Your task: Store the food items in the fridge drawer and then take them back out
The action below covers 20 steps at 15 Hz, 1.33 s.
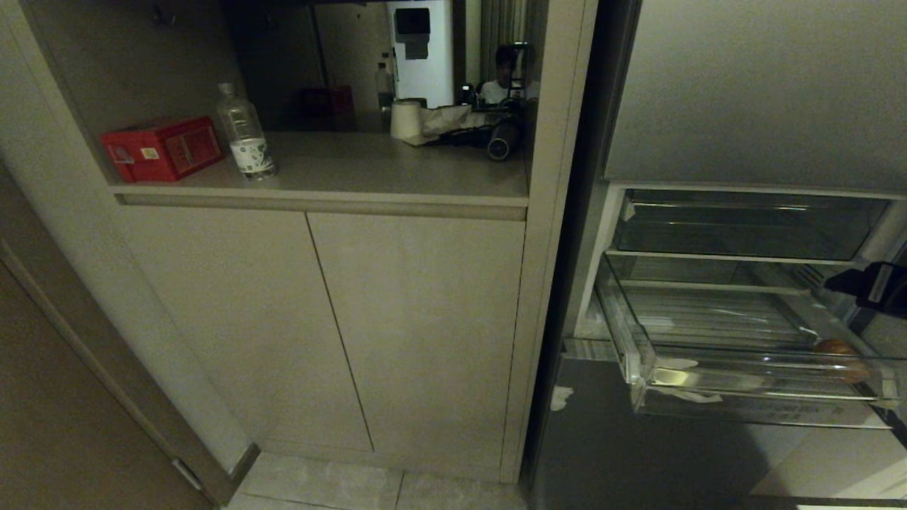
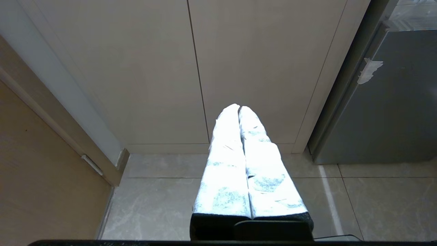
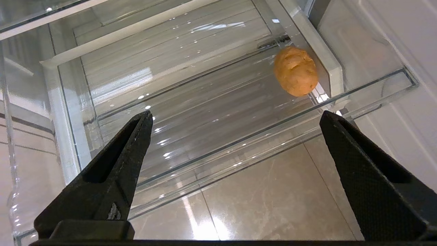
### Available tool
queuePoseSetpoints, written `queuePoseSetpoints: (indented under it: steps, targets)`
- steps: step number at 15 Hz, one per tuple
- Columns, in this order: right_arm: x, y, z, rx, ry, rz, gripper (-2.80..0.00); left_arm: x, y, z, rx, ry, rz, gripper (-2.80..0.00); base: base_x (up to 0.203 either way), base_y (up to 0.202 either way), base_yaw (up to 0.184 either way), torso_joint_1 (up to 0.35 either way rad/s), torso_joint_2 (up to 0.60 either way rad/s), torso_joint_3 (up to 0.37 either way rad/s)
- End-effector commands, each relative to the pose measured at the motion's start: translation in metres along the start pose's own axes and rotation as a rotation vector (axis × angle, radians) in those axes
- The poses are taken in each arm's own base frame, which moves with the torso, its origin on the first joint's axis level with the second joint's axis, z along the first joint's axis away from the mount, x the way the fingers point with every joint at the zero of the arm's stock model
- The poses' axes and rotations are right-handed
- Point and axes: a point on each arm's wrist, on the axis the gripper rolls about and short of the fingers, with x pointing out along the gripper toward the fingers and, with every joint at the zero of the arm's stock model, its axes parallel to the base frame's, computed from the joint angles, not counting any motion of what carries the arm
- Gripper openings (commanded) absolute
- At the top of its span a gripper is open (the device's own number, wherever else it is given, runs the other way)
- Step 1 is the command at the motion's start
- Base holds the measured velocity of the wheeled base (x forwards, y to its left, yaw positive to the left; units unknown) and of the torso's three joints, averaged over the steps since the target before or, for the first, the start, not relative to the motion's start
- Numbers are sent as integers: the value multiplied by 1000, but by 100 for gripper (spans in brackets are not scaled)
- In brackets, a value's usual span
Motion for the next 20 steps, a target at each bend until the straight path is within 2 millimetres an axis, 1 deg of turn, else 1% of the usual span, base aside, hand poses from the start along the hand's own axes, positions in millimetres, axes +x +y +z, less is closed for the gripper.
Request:
queuePoseSetpoints:
  steps: [1, 3, 4, 8, 11, 13, 16, 19, 20]
  targets:
    - [0, -3, 1, 5, -6, -10, 0, 0, 0, 0, 0, 3, 0, -280, 0, 0, 0, 0, 0, 0]
    - [-2, -2, 6, -2, -22, -8, 0, 0, 0, 0, 0, 3, 0, -280, 0, 0, 0, 0, 0, 0]
    - [-1, -2, 10, -34, -37, -13, 0, 0, 0, 0, 0, 3, 0, -280, 0, 0, 0, 0, 0, 0]
    - [15, 1, 21, -132, -46, -61, 0, 0, 0, 0, 0, 2, -1, -280, 0, 0, 0, 0, 0, 0]
    - [22, 3, 22, -155, -38, -58, 0, 0, 0, 0, 0, 2, -1, -280, 0, 0, 0, 0, 0, 0]
    - [30, 3, 21, -170, -26, -63, 0, 0, 0, 0, 0, 3, 0, -280, 0, 0, 0, 0, 0, 0]
    - [35, 4, 26, -236, -29, -87, 0, 0, 0, 0, 0, 2, -1, -280, 0, 0, 0, 0, 0, 0]
    - [53, -2, 22, -293, 12, -112, 0, 0, 0, 0, 0, 2, -1, -280, 0, 0, 0, 0, 0, 0]
    - [67, -5, 19, -310, 42, -124, 0, 0, 0, 0, 0, 2, -1, -280, 0, 0, 0, 0, 0, 0]
